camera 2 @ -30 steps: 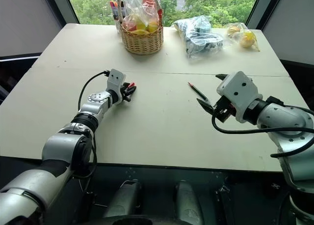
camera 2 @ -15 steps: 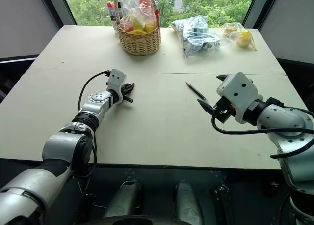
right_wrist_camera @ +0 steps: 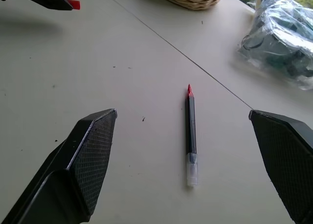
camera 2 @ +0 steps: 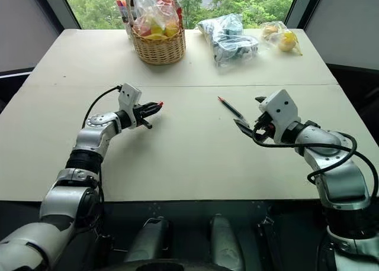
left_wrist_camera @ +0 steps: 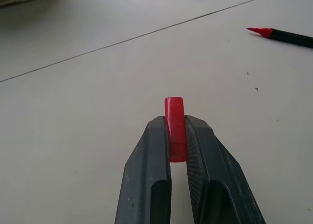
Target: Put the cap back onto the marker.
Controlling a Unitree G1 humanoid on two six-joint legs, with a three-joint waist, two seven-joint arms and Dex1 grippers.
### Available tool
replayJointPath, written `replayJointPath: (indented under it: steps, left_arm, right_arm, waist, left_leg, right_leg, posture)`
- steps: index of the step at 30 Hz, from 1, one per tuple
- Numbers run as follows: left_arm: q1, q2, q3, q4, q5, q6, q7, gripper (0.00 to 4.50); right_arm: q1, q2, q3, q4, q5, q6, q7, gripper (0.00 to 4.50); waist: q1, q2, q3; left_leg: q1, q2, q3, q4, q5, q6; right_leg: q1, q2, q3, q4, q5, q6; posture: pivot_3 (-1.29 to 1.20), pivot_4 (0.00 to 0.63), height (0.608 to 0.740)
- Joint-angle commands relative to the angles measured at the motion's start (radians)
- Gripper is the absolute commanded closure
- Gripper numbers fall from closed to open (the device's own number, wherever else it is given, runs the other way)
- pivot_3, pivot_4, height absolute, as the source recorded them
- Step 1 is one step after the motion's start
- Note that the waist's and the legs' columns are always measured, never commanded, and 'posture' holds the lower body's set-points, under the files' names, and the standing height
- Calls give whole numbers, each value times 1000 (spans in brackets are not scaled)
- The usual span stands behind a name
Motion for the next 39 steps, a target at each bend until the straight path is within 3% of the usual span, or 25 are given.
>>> replayJointPath:
  steps: [1,11,23,31,38,39]
  left_arm:
    - [45,41,16,-250,-65,144,9,4442]
    - [201,139,25,-606,-150,342,40,4442]
    - [297,191,80,-758,-209,425,127,4442]
    - [308,203,81,-786,-234,440,161,4442]
    - [307,210,78,-784,-244,434,174,4442]
    - [306,210,77,-782,-244,431,175,4500]
  right_arm:
    - [-91,32,37,112,-35,-100,12,0]
    - [-330,154,141,574,-117,-319,76,0]
    - [-526,248,147,1163,-195,-569,77,0]
    - [-623,264,108,1372,-185,-550,86,0]
    - [-627,253,127,1432,-218,-529,131,0]
    - [-625,250,128,1427,-221,-529,141,539]
  waist:
    - [-4,0,0]
    - [-1,1,0]
    - [-7,1,1]
    - [-6,1,1]
    - [-6,1,1]
    - [-6,1,1]
  left_leg:
    - [0,0,0,0,0,0]
    - [0,0,2,0,0,0]
    - [0,0,3,-1,0,0]
    - [1,0,4,-1,0,0]
    - [1,0,4,-1,0,0]
    - [1,0,4,-1,0,0]
  right_leg:
    - [0,0,0,0,0,0]
    - [-1,0,1,0,0,0]
    - [-2,0,2,0,0,0]
    - [-2,0,3,0,0,0]
    - [-1,0,3,0,0,-1]
    - [-1,0,3,0,0,-1]
  posture:
    - [0,150,740]
    - [0,150,740]
    - [0,150,740]
    - [0,150,740]
    - [0,150,740]
    - [0,150,740]
